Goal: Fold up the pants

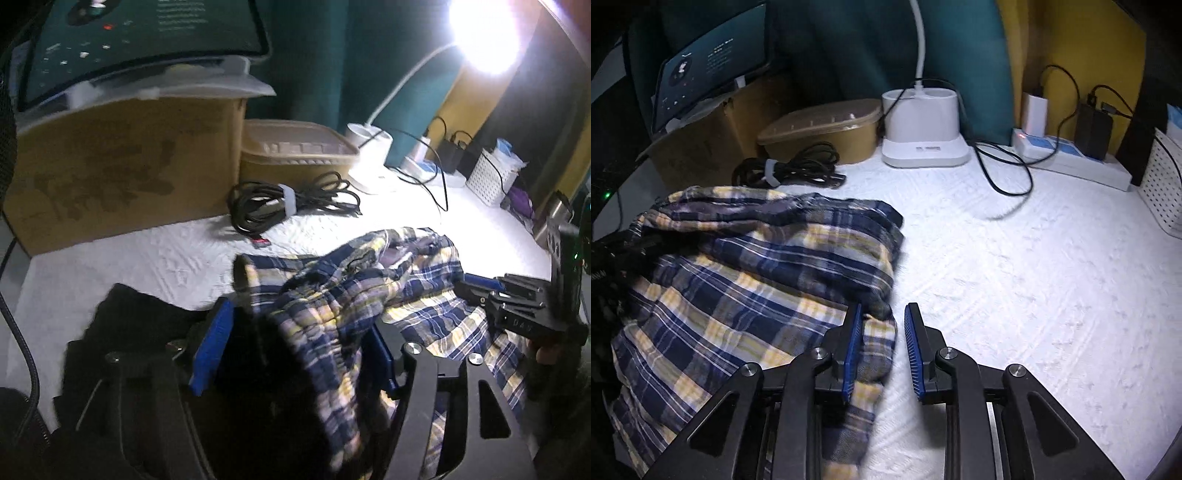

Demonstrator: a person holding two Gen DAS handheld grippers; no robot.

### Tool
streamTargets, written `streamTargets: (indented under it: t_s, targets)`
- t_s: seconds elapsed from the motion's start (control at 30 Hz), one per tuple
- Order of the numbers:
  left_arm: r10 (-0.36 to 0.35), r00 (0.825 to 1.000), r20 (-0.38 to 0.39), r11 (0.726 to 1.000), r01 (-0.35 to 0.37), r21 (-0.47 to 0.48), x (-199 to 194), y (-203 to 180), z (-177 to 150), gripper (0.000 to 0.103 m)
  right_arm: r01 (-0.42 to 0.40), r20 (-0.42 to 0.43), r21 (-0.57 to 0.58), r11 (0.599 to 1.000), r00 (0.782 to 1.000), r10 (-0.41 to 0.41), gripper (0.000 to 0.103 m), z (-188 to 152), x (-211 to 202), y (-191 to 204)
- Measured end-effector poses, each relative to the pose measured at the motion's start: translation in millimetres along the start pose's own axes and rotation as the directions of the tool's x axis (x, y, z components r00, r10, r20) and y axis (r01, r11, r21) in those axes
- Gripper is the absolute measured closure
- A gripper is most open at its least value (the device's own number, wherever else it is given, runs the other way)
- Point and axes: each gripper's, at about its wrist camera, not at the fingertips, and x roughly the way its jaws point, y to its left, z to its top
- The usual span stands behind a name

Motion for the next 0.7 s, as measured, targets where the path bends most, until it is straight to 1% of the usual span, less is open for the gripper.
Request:
streamTargets:
  t_s: [0.07, 0.17, 0.3, 0.43, 0.47, 0.7]
  targets:
    - [0.027, 1.0, 0.004, 1.0, -0.027, 0.003, -2.5, 0.2, -0.8, 0.027, 0.013, -0.001, 0.008, 1.0, 1.0, -0.013, 0.08, -3.4, -3.8, -2.6]
    - [0.048, 0.999, 0.015, 0.999, -0.048, 0.003, -7.1, -1.7, -1.8, 0.027, 0.047, -0.005, 0.022, 0.999, 0.999, -0.046, 0.08, -9.7, -10.1, -7.1]
    - [0.074, 0.996, 0.052, 0.997, -0.073, -0.01, -19.5, -2.5, -4.1, 0.026, 0.062, 0.002, 0.048, 0.997, 0.998, -0.062, 0.08, -15.9, -20.1, -14.6]
    - [0.078, 0.995, 0.069, 0.997, -0.078, -0.01, -29.9, -4.9, -9.0, 0.025, 0.06, 0.016, 0.047, 0.997, 0.998, -0.061, 0.08, -21.1, -30.4, -12.9]
    - [0.078, 0.994, 0.072, 0.997, -0.077, -0.007, -33.1, -6.3, -10.9, 0.025, 0.056, 0.02, 0.045, 0.997, 0.998, -0.057, 0.077, -22.1, -32.7, -11.2]
    - [0.059, 0.995, 0.076, 0.998, -0.061, 0.025, -47.4, -21.1, -24.4, 0.025, 0.037, 0.041, 0.023, 0.999, 0.998, -0.037, 0.077, -30.1, -47.5, 2.8]
